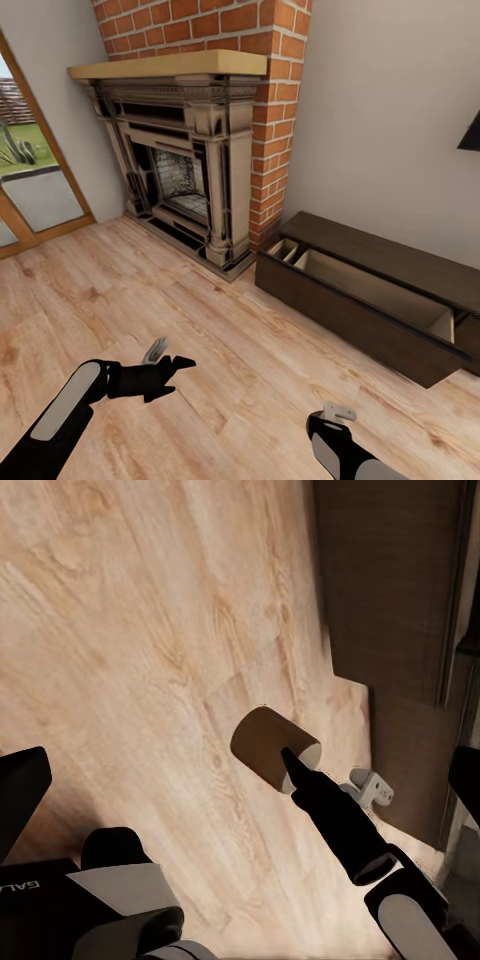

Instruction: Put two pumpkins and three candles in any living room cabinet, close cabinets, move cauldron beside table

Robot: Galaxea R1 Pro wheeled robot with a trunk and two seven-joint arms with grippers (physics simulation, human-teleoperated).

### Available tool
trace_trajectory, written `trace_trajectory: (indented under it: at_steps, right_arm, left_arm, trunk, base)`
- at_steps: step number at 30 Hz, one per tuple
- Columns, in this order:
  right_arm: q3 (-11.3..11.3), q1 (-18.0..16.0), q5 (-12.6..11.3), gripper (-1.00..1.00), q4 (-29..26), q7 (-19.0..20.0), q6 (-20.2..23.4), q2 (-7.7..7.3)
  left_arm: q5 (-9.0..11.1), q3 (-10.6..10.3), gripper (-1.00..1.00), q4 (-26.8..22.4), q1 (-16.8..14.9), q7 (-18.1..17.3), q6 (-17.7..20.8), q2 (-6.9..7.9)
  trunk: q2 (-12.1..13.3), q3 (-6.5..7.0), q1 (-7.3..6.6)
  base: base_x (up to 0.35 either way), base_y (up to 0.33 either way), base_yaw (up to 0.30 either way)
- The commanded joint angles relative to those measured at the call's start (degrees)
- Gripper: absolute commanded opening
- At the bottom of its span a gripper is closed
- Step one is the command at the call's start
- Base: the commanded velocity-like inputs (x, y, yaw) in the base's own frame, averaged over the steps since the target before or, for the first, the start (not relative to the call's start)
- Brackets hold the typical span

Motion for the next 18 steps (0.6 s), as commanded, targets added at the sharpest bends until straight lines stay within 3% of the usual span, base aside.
trace_trajectory:
  at_steps: [1,18]
  right_arm:
    - [0.51,-0.05,-0.19,-1.0,-0.07,-0.39,0.28,-0.01]
    - [0.51,-0.08,-0.19,-1.0,-0.07,-0.39,0.28,-0.01]
  left_arm:
    - [0.65,-0.05,1.0,-0.06,-0.02,0.59,-0.04,0.05]
    - [0.6,-0.05,1.0,-0.06,-0.02,0.51,-0.04,0.12]
  trunk:
    - [-0.02,-0.05,-0.01]
    - [-0.02,-0.05,-0.01]
  base:
    - [0.0,0.0,-0.279]
    - [0.0,0.0,-0.279]
